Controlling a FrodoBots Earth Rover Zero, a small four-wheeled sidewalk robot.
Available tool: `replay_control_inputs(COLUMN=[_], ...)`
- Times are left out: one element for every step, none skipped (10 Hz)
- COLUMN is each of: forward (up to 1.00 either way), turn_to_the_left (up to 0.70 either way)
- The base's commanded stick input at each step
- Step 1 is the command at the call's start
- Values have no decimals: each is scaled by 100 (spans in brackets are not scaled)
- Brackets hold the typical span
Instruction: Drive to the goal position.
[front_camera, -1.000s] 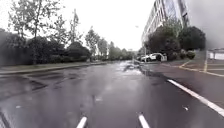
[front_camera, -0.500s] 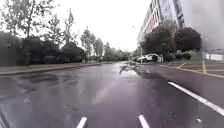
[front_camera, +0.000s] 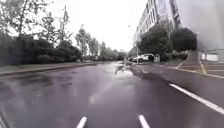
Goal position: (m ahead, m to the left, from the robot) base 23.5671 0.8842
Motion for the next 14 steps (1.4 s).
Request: replay_control_inputs(forward=[70, 70, 70, 70, 70, 70, 70, 70, 70, 70, 70, 70, 70, 70], turn_to_the_left=[0, 0, 0, 0, 0, 0, 0, 0, 0, 0, 0, 0, 0, 0])
